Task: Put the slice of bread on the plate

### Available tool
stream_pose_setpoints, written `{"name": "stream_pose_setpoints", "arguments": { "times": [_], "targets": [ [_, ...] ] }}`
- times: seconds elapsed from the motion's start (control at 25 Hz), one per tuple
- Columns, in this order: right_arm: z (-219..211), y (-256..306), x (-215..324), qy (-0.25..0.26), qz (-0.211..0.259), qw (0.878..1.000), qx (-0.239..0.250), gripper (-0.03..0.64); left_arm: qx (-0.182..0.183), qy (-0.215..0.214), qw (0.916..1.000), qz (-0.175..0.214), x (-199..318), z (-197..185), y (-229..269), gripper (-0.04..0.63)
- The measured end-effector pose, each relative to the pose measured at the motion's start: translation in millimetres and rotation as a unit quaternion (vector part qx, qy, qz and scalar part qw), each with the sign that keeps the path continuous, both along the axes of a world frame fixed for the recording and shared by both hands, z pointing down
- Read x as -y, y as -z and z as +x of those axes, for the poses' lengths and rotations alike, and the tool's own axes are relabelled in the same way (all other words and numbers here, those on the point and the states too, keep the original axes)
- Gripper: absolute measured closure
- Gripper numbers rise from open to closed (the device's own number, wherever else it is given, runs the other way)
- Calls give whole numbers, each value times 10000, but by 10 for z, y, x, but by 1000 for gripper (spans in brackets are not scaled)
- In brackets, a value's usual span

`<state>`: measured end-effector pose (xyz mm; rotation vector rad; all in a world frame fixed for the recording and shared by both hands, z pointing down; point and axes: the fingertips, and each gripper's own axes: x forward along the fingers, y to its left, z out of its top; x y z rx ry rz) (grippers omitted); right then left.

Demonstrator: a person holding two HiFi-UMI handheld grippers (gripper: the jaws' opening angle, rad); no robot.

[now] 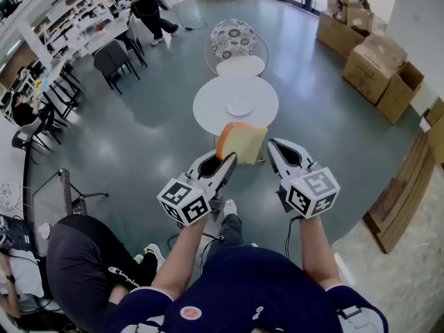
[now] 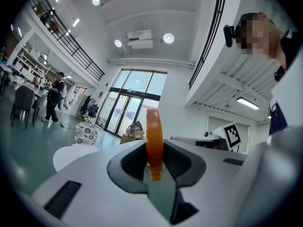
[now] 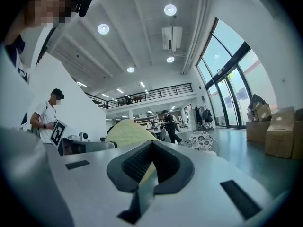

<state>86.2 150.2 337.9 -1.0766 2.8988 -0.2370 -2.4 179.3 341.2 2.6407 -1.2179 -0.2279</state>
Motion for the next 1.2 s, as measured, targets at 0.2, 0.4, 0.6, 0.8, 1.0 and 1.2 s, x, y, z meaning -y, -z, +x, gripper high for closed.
{"name": "stream_pose_setpoints", "arguments": {
  "times": [0.2, 0.4, 0.6, 0.8, 1.0, 1.2],
  "targets": [
    [-32, -46, 239, -97, -16, 9999, -24, 612, -53, -66, 10000, -21, 244, -47, -73, 500],
    [-127, -87, 557, -155, -70, 9998, -80, 612, -86, -139, 9998, -92, 573, -133, -127, 500],
    [-255, -180, 927, -213, -170, 9996, -110, 612, -84, -196, 9996, -194, 957, -270, -226, 500],
    [-377, -260, 1311, -283, -258, 9992, -116, 612, -86, -310, 9991, -258, 1346, -372, -283, 501],
    [-546, -306, 1716, -350, -335, 9987, -146, 612, -101, -400, 9987, -305, 1756, -538, -317, 500],
    [-720, -292, 2091, -411, -387, 9981, -249, 612, -210, -455, 9981, -367, 2155, -723, -332, 500]
  ]
}}
